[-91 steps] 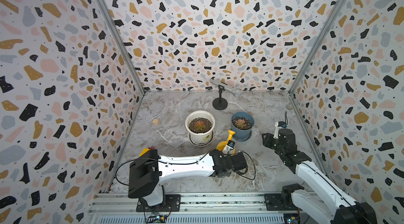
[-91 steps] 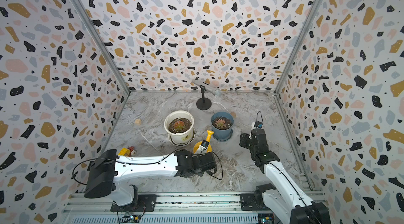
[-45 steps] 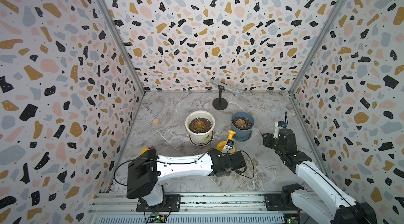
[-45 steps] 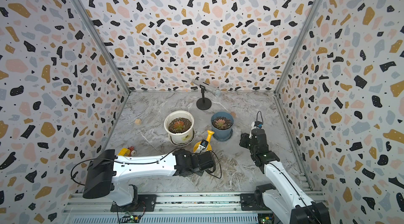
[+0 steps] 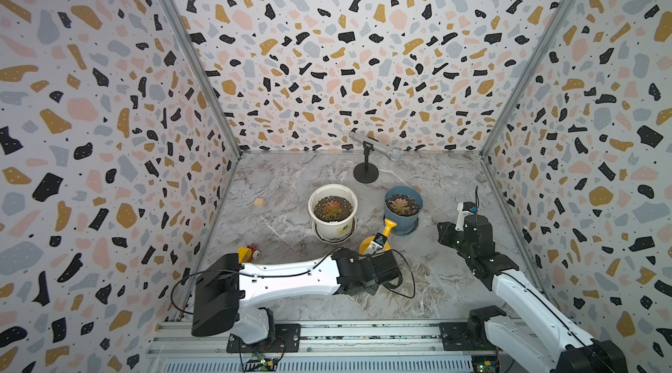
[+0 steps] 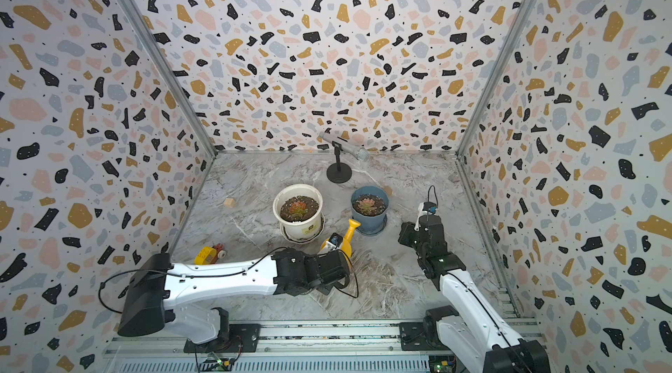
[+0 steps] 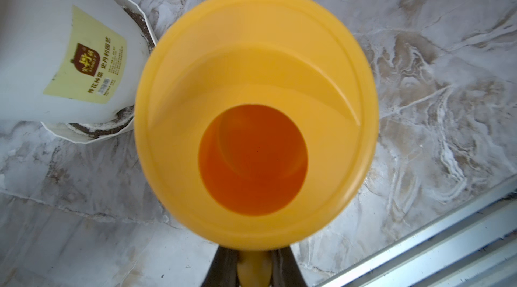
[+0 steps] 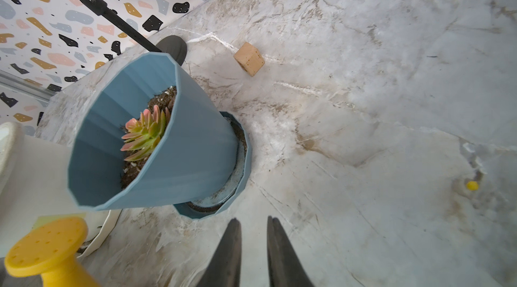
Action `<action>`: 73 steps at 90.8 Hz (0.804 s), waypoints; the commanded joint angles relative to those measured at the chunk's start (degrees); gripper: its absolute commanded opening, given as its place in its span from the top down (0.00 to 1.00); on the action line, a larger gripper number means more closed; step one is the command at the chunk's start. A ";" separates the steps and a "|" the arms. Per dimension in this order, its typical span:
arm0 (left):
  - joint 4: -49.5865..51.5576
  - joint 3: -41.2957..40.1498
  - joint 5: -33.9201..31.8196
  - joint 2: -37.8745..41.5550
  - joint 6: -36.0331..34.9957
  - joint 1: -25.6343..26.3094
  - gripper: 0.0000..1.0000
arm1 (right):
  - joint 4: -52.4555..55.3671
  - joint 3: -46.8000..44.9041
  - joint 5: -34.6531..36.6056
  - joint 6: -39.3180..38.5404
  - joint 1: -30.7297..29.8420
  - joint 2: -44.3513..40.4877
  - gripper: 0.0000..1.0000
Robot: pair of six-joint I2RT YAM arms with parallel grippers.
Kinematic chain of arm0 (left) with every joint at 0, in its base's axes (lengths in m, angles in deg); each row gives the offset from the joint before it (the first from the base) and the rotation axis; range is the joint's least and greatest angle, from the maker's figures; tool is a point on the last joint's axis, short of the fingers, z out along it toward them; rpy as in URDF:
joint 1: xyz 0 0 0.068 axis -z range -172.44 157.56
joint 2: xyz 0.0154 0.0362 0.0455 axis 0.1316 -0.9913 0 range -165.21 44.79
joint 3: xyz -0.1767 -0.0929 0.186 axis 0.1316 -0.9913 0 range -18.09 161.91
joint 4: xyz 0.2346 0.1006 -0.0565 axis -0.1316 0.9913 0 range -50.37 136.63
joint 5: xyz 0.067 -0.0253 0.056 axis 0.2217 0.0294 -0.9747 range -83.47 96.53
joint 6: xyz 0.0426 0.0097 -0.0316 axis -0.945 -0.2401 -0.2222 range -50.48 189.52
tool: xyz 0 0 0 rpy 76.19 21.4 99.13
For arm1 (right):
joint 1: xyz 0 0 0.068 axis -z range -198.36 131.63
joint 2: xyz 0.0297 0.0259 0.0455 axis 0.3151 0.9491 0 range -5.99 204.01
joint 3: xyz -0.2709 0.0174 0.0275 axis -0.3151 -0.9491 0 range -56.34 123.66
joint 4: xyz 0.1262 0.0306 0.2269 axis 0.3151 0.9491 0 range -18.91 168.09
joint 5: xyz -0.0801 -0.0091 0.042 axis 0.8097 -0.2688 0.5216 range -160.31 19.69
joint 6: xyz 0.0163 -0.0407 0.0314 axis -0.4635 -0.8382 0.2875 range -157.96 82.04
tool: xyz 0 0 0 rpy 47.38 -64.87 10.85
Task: Water the succulent around the soil edge
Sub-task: Pick up the watering can from the center of the board.
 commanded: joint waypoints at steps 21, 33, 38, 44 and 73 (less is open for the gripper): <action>6.18 -3.26 8.36 19.15 -7.09 -2.15 1.00 | -5.90 -2.05 -4.44 -1.61 -1.55 -4.22 0.83; 12.21 -1.57 9.92 23.72 -10.40 -3.11 1.00 | -7.33 -2.22 -4.07 -2.95 -4.21 -4.69 0.85; 14.65 -0.66 10.54 25.42 -11.42 -3.13 1.00 | -7.94 -2.24 -4.05 -3.40 -5.14 -4.56 0.85; 18.75 0.96 10.16 27.01 -11.83 -3.13 1.00 | -8.89 -2.29 -4.31 -3.71 -5.91 -4.26 0.86; 39.70 10.33 6.09 28.21 -9.57 -5.60 1.00 | -11.70 -0.67 -4.44 -8.06 -13.11 -0.26 0.89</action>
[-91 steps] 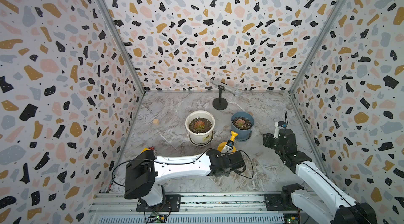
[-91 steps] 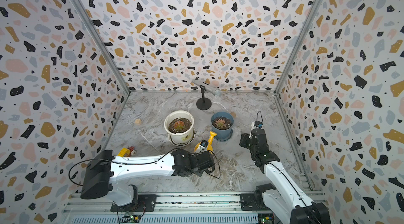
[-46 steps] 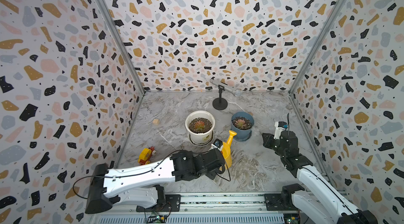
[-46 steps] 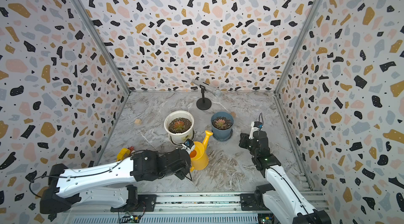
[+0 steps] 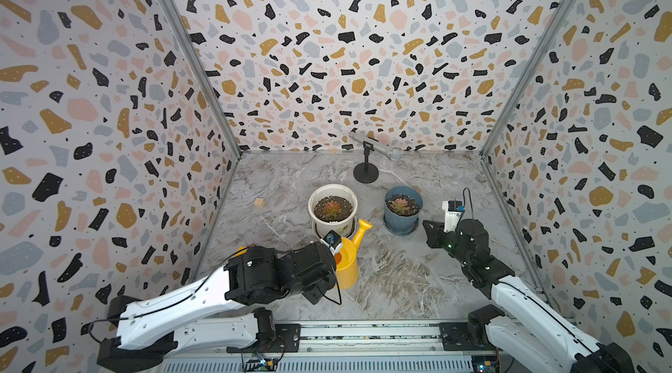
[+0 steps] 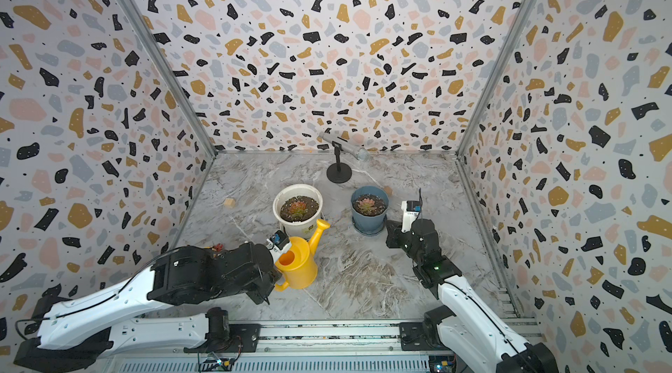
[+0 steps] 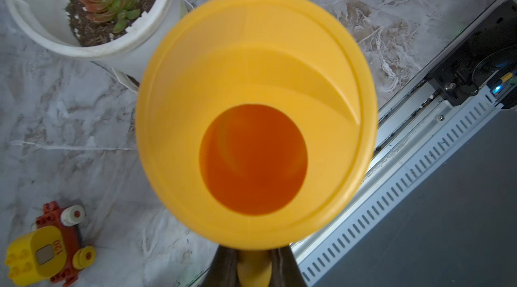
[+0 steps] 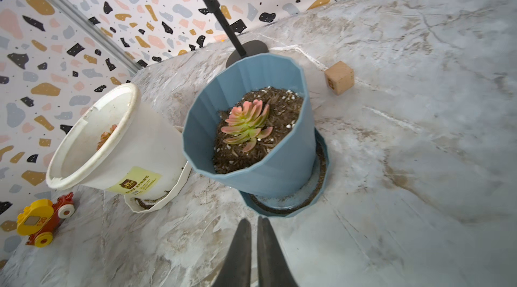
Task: Water the succulent around the soil edge
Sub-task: Pick up the watering can from the center of the board, then water the soil of the potted plant with water.
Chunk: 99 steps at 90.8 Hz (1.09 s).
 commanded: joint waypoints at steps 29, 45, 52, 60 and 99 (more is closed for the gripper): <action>19.70 14.47 4.46 -4.74 -2.65 -14.21 1.00 | -1.33 5.39 1.05 -8.92 -10.61 8.54 0.90; 22.52 19.92 6.16 -10.32 -5.27 -18.54 1.00 | -0.39 6.71 2.00 -9.97 -12.01 10.73 0.90; 22.55 21.76 6.19 -12.70 -5.37 -18.99 1.00 | -0.18 6.94 2.28 -10.16 -12.21 11.19 0.90; 23.33 24.28 5.02 -16.52 -5.58 -19.89 1.00 | -0.02 7.18 2.23 -10.25 -12.28 11.87 0.91; 26.54 25.51 -3.37 -22.78 -5.24 -23.33 1.00 | 0.26 7.66 1.82 -10.27 -12.48 12.23 0.92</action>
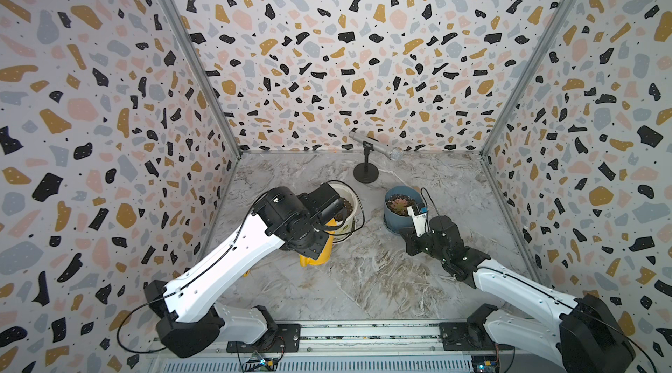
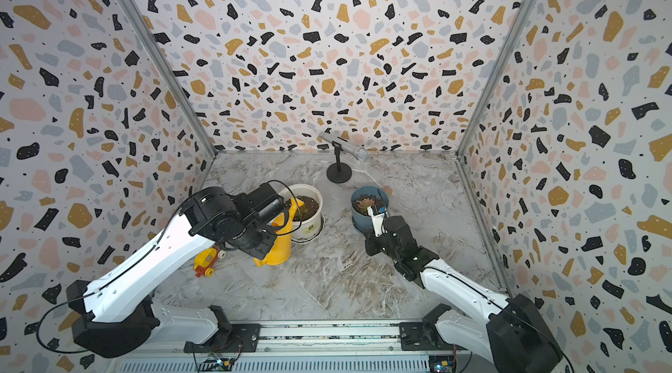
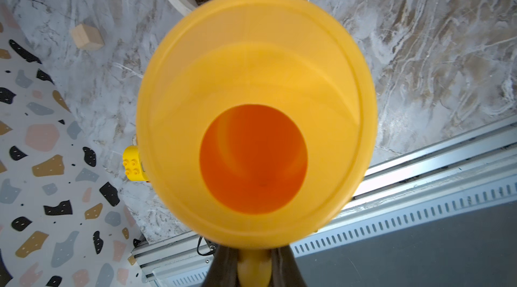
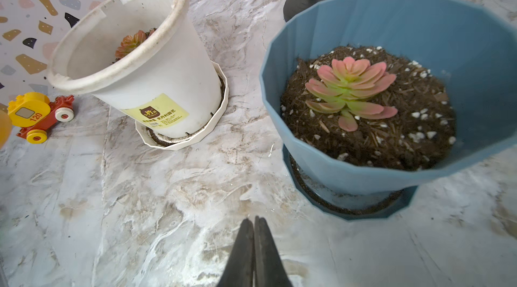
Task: Water the succulent around the soil edge
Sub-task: Water the soil of the potted plant with water.
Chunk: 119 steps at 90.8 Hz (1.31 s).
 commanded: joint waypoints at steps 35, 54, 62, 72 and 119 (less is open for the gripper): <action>5.25 -4.67 0.13 0.06 -0.64 -3.99 1.00 | 0.89 2.33 0.35 -0.83 -0.28 -0.89 0.94; 5.40 -6.00 2.78 0.02 -0.73 -3.99 1.00 | 1.15 2.31 0.51 -0.90 -0.37 -1.35 0.94; 5.48 -6.70 2.89 0.08 -0.38 -3.99 1.00 | 1.17 2.31 0.54 -0.99 -0.37 -1.35 0.94; 5.62 -7.17 3.75 0.00 -0.40 -3.84 1.00 | 1.25 2.40 0.64 -1.01 -0.38 -1.44 0.95; 5.53 -3.80 5.10 -4.09 -0.63 -1.26 1.00 | 1.43 2.55 1.06 -1.07 -0.38 -1.01 0.95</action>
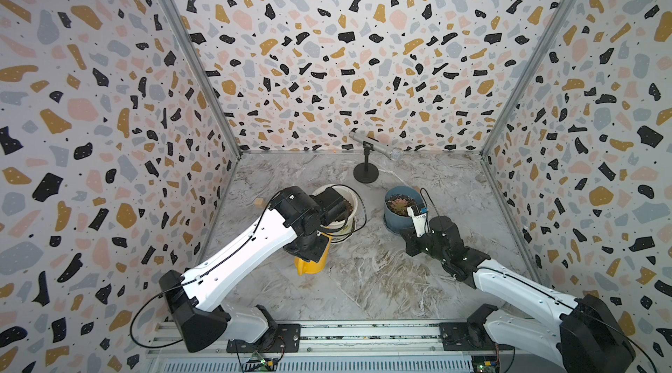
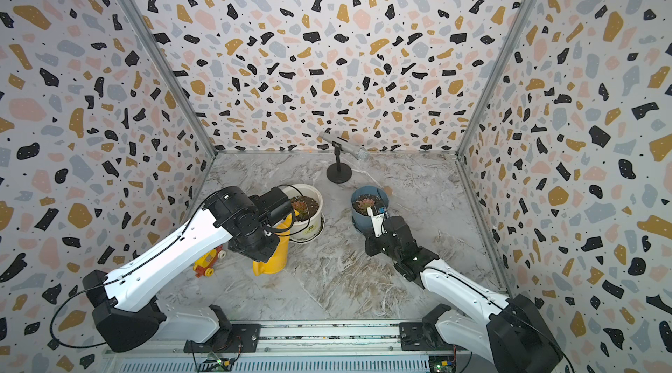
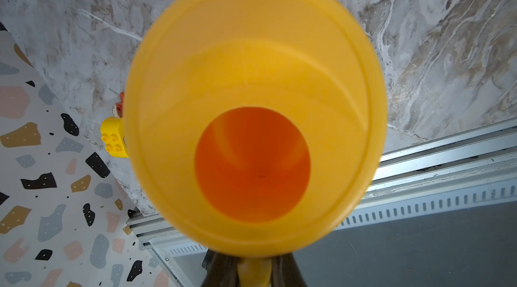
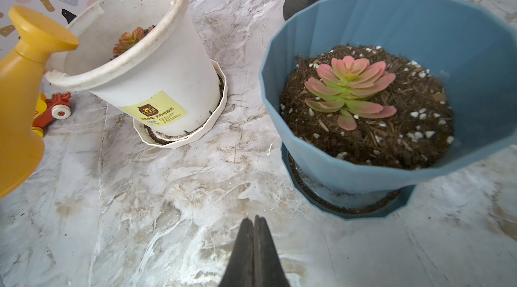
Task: Water the succulent around the soil edge
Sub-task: Water the soil of the potted plant with water.
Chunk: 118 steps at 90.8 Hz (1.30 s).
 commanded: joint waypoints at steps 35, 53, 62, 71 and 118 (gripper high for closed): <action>5.86 7.18 2.62 -4.56 0.40 1.77 1.00 | 1.15 2.55 0.79 -0.46 -0.26 -0.96 0.96; 6.35 10.03 3.52 -6.74 1.70 1.82 1.00 | 1.31 2.66 0.70 -0.35 -0.26 -1.01 0.96; 7.44 12.01 2.91 -8.43 2.23 1.82 1.00 | 1.49 2.65 0.78 -0.29 -0.28 -1.39 0.97; 8.09 14.14 1.97 -10.20 2.95 1.82 1.00 | 1.58 2.56 0.79 -0.28 -0.26 -1.79 0.97; 10.71 22.78 0.38 -15.56 5.45 0.22 1.00 | 1.85 2.31 0.97 -0.21 -0.30 -2.64 0.98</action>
